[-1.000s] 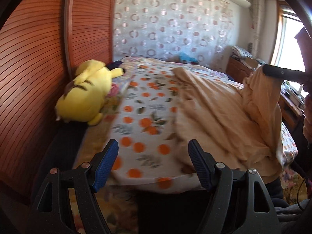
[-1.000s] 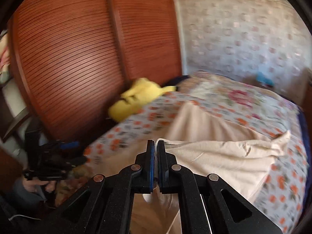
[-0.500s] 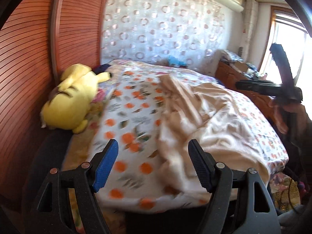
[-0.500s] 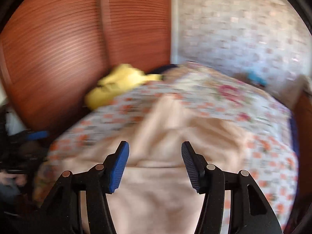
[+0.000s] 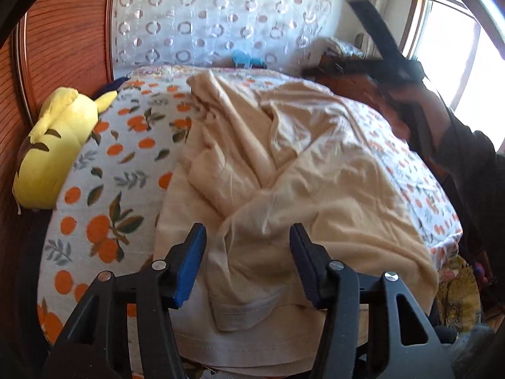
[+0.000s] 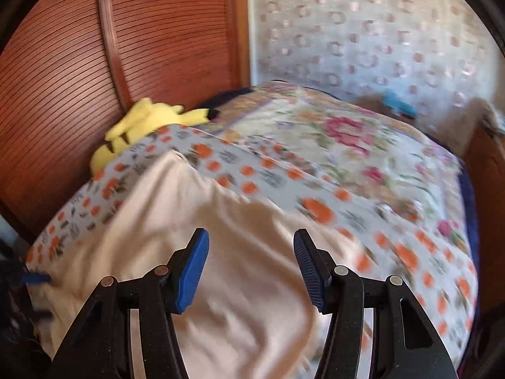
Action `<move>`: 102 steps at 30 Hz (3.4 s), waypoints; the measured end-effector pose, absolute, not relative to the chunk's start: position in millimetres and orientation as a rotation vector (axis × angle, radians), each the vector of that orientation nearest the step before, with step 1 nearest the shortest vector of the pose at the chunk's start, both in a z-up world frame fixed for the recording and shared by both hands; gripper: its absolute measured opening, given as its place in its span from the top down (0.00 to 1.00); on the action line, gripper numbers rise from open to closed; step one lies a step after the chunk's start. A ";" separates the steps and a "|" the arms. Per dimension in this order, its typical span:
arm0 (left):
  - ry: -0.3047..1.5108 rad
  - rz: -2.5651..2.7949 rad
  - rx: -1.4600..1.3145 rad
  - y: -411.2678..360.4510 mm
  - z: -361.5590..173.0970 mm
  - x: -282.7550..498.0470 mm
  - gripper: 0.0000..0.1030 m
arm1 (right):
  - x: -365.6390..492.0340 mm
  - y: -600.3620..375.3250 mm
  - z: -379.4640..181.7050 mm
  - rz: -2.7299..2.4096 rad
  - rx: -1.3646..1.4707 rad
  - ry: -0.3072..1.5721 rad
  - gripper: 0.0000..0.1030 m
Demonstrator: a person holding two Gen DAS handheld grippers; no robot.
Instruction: Fold small clothes
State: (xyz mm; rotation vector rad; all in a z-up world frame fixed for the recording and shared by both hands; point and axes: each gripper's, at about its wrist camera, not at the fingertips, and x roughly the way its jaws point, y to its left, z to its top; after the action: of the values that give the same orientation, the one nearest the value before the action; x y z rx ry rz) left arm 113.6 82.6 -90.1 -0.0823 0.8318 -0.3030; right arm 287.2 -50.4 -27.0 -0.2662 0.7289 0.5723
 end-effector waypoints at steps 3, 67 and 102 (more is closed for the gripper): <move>0.859 -0.297 -0.077 83.1 -98.8 113.9 0.46 | 317.8 -24.8 -45.2 0.573 -0.332 0.777 0.44; 0.883 -0.133 -0.107 151.1 -102.0 28.7 0.53 | 53.0 -79.7 -66.3 0.568 -0.151 0.804 0.39; 0.631 -0.252 -0.010 123.8 24.6 113.2 0.95 | 145.7 -109.8 3.9 0.608 -0.094 0.687 0.97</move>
State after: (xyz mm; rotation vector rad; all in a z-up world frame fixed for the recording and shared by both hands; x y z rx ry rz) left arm 113.2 123.8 24.6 -0.0097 0.6305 -0.2523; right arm 145.7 -109.8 3.9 -0.0945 0.6870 0.6079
